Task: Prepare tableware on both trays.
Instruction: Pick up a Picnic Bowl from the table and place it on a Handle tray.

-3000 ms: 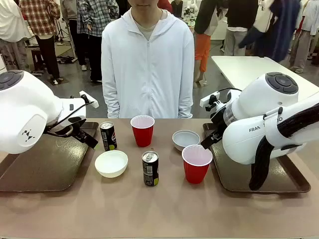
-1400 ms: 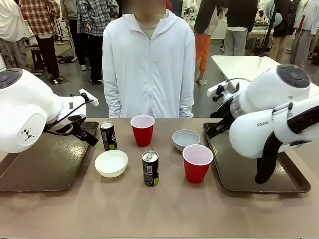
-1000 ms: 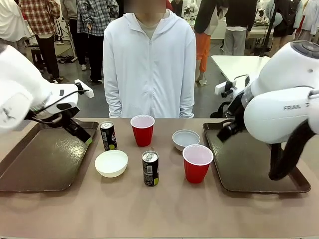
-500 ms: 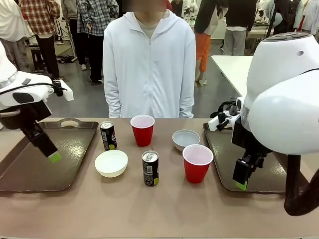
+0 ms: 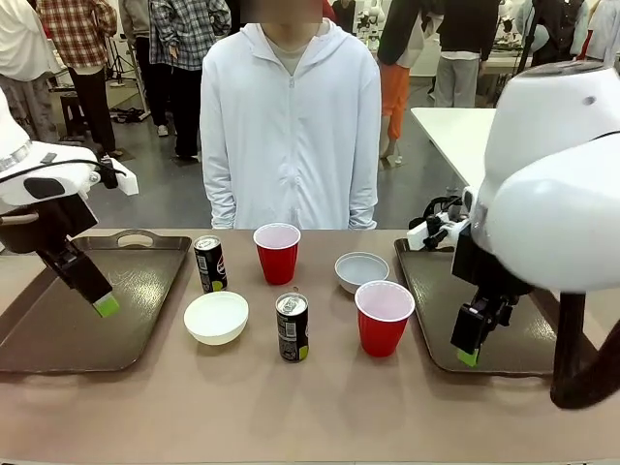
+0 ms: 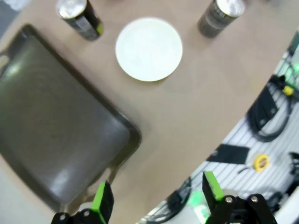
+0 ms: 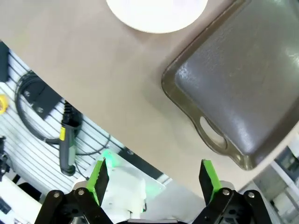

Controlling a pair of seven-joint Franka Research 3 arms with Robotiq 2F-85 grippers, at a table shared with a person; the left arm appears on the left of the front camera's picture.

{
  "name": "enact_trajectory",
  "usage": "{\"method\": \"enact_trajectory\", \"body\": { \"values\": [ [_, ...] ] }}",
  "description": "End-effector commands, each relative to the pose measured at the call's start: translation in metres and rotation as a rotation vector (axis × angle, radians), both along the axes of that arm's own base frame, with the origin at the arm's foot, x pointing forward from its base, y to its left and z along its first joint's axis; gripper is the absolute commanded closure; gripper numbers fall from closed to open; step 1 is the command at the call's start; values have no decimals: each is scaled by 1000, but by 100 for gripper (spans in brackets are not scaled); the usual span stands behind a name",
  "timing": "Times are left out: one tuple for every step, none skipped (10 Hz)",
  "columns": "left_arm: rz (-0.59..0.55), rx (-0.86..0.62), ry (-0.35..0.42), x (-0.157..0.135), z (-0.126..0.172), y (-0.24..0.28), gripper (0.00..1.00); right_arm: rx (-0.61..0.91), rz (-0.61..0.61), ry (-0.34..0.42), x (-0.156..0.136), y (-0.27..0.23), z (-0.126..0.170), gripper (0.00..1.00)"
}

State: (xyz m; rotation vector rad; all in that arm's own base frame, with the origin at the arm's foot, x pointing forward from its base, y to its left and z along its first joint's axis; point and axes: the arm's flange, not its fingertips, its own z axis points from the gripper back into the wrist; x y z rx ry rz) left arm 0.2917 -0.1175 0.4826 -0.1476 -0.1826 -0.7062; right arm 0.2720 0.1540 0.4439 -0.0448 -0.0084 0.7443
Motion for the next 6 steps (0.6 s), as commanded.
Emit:
{"method": "enact_trajectory", "body": {
  "values": [
    [44, -241, 66, 17, -9, 36, 0, 276, -37, 38, 3, -55, -13, 0],
    [65, -331, 74, 12, -9, 54, 0, 415, -69, 32, 0, -87, -18, 0],
    [102, -446, 74, 14, -7, 78, 0, 535, -106, 25, -3, -120, -24, 0],
    [147, -548, 63, 14, 0, 109, 0, 674, -163, 19, -9, -159, -31, 0],
    [204, -610, 58, 15, 5, 138, 0, 782, -201, 12, -16, -193, -38, 0],
    [258, -646, 57, 14, 7, 163, 0, 865, -230, 12, -22, -220, -46, 0]
  ]
}}
